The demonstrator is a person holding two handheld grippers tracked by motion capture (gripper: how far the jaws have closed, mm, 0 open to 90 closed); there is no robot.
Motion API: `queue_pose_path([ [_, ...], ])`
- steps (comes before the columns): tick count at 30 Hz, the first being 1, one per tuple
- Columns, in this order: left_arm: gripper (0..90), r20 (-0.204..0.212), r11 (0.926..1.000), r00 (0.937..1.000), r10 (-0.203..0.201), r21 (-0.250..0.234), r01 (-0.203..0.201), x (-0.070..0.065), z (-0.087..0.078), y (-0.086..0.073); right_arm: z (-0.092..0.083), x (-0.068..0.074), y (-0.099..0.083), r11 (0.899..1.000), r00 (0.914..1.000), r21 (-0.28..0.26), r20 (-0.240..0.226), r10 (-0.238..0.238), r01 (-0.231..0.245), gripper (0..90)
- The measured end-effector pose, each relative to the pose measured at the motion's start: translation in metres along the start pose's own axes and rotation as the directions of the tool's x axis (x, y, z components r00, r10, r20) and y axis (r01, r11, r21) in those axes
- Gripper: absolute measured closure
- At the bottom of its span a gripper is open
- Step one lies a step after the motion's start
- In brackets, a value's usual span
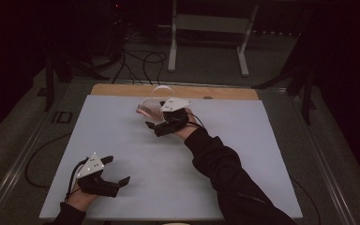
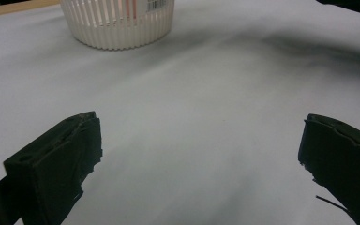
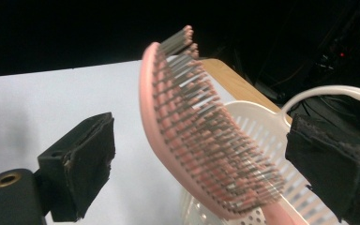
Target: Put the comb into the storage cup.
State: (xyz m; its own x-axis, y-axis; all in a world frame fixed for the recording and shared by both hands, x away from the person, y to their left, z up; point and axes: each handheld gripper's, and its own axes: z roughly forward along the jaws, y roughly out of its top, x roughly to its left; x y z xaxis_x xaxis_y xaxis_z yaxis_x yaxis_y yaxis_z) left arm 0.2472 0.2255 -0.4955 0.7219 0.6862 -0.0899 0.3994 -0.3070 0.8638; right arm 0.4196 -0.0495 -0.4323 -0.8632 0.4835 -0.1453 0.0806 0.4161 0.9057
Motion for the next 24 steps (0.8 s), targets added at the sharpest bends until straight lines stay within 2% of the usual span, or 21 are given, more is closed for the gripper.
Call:
queue_pose_path([
  [11,0.2,-0.003,1.0000,1.0000,0.007,0.006,-0.007,-0.001,0.001,0.000,-0.012,-0.007,-0.003,0.999,0.9995,0.027,-0.001,0.031,-0.031,8.5],
  [14,0.1,0.000,0.9999,1.0000,0.007,0.008,-0.007,-0.001,0.001,0.000,-0.017,-0.009,-0.003,0.998,0.9982,0.034,-0.004,0.060,-0.060,8.5],
  [24,0.1,-0.002,0.9999,1.0000,0.009,0.006,-0.009,-0.002,0.001,0.001,-0.030,-0.014,-0.011,0.995,0.9960,0.034,-0.008,0.089,-0.089,8.6],
])
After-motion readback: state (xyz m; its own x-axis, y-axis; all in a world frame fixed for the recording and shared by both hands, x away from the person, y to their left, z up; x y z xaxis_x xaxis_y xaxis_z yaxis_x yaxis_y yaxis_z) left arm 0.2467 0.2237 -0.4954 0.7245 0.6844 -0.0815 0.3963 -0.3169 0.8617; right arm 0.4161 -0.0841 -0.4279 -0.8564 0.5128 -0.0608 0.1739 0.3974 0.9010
